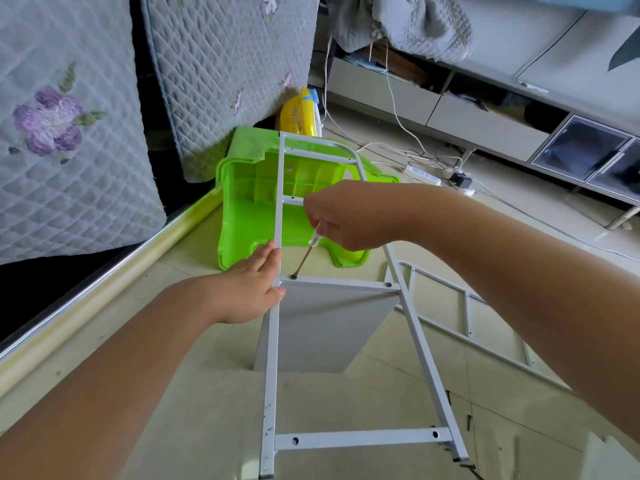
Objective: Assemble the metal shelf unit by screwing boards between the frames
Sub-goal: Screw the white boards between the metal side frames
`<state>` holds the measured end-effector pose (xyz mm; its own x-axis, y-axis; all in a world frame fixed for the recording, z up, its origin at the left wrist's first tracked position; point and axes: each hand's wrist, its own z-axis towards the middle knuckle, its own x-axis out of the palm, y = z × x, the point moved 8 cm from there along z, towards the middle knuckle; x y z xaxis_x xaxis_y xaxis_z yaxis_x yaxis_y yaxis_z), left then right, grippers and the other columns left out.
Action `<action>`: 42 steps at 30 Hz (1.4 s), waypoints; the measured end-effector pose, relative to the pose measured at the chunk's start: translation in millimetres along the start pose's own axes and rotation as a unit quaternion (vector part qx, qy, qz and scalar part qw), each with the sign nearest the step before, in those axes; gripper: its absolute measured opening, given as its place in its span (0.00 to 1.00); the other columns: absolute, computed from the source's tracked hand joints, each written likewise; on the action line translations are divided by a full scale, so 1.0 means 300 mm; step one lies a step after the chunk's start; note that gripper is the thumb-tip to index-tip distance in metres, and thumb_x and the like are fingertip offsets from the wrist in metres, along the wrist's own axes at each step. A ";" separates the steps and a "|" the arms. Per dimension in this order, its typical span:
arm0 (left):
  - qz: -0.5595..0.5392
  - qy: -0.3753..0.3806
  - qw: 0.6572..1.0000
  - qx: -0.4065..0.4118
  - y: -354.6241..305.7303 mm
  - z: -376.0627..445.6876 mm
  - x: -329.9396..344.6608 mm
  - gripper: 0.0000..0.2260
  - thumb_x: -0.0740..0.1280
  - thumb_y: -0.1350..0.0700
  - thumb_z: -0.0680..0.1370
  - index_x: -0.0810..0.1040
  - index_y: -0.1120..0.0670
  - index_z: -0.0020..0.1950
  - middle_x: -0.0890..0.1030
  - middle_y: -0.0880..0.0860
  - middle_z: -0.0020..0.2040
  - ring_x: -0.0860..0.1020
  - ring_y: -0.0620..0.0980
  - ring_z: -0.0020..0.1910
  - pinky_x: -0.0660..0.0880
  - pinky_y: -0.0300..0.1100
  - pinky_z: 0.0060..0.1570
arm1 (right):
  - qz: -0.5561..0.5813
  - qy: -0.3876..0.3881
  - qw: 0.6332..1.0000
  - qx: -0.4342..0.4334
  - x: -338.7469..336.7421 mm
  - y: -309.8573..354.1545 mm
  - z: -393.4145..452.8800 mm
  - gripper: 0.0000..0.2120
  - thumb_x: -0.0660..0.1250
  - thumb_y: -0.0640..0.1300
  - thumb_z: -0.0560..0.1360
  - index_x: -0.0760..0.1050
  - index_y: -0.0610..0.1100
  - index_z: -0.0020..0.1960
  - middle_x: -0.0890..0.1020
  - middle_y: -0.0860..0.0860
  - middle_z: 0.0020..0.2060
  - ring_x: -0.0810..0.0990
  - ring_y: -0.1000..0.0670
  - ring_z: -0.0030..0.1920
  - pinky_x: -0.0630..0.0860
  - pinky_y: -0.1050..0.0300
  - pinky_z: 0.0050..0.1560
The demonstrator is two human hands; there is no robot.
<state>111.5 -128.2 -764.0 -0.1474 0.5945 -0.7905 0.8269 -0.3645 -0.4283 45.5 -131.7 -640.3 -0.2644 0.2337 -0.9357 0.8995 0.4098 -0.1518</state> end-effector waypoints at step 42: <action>-0.037 0.014 0.999 0.022 0.013 -0.013 0.024 0.29 0.49 0.49 0.83 0.32 0.52 0.74 0.28 0.45 0.73 0.35 0.45 0.74 0.40 0.40 0.72 | -0.032 -0.025 0.999 0.013 0.024 -0.028 -0.020 0.13 0.54 0.43 0.80 0.75 0.40 0.54 0.75 0.45 0.47 0.74 0.46 0.46 0.70 0.56 0.44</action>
<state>115.9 -122.5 -769.8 -0.1914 0.6400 -0.7441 0.7891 -0.3506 -0.5045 33.9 -128.1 -643.7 -0.3054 0.1630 -0.9382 0.8898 0.3997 -0.2202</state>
